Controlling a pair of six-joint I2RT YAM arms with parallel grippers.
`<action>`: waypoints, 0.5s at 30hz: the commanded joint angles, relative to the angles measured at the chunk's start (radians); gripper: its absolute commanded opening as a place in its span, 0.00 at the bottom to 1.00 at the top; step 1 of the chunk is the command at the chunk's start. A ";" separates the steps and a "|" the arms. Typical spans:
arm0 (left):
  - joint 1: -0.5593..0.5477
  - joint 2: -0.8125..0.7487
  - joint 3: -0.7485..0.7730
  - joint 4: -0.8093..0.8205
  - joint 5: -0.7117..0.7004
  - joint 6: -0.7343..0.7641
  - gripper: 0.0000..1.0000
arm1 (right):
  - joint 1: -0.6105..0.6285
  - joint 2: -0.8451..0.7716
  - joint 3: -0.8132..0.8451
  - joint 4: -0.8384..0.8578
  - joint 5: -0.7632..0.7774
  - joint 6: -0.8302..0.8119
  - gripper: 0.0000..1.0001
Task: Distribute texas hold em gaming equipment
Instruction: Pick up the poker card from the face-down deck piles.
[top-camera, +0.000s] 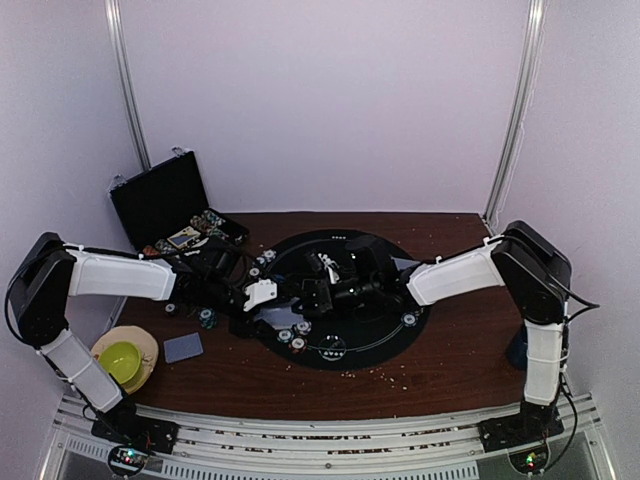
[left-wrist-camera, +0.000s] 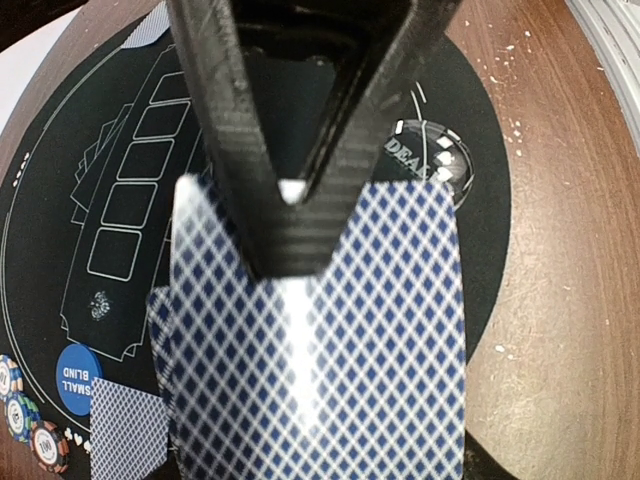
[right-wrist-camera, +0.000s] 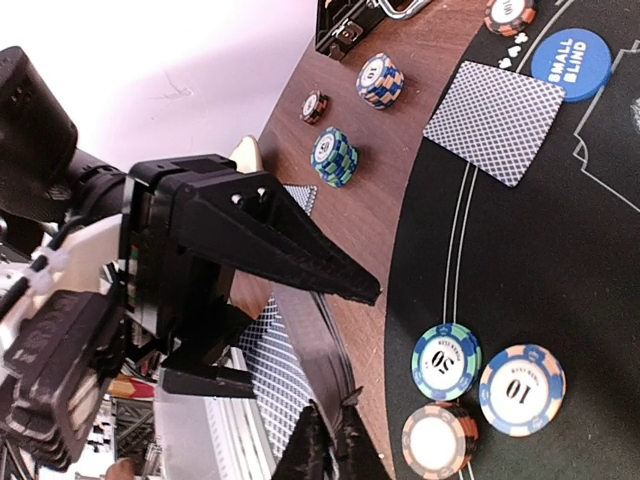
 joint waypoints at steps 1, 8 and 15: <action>-0.002 -0.011 0.009 0.033 0.049 0.000 0.51 | -0.029 -0.045 -0.048 0.024 0.008 0.040 0.04; -0.002 -0.010 0.010 0.032 0.047 -0.001 0.51 | -0.029 -0.107 -0.116 0.085 -0.005 0.080 0.00; -0.002 0.007 0.020 0.031 0.032 -0.010 0.51 | -0.029 -0.271 -0.243 0.123 0.099 0.109 0.00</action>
